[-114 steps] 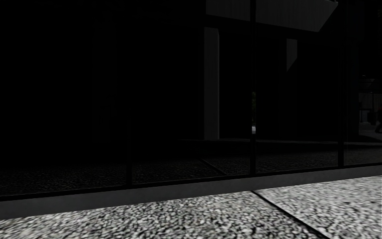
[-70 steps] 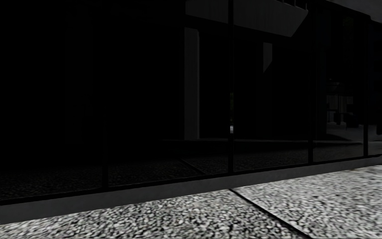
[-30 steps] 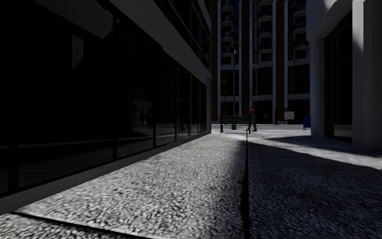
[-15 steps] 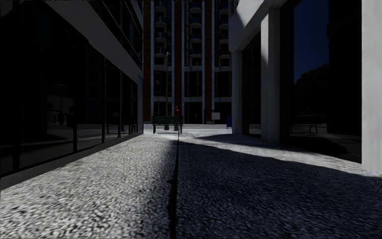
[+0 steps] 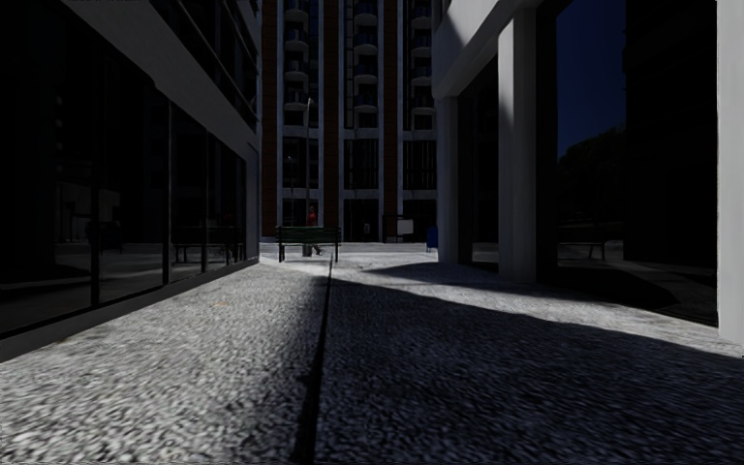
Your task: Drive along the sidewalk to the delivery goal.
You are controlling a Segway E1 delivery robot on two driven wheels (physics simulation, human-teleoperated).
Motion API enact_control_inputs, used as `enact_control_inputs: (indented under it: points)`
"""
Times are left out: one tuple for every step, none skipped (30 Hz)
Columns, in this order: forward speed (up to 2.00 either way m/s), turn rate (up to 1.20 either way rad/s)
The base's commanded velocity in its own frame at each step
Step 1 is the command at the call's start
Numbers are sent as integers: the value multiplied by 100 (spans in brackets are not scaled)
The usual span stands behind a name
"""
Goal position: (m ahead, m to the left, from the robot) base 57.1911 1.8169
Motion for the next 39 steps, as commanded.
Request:
enact_control_inputs:
  points:
    - [200, 0]
    - [200, 0]
    - [200, 0]
    - [200, 0]
    - [200, 0]
    - [200, 0]
    - [200, 0]
    - [200, 0]
    - [200, 0]
    - [200, 0]
    - [200, 0]
    - [200, 0]
    - [200, 0]
    - [200, 0]
    - [200, 0]
    - [200, 0]
    - [200, 0]
    - [200, 0]
    - [200, 0]
    - [200, 0]
    - [200, 0]
    - [200, 0]
    - [200, 0]
    - [200, 0]
    - [200, 0]
    - [200, 0]
    - [200, 0]
    - [200, 0]
    - [200, 0]
    - [200, 0]
    - [200, 0]
    - [200, 0]
    - [200, 0]
    - [200, 0]
    - [200, 0]
    - [200, 0]
    - [200, -4]
    - [200, -83]
    - [200, -120]
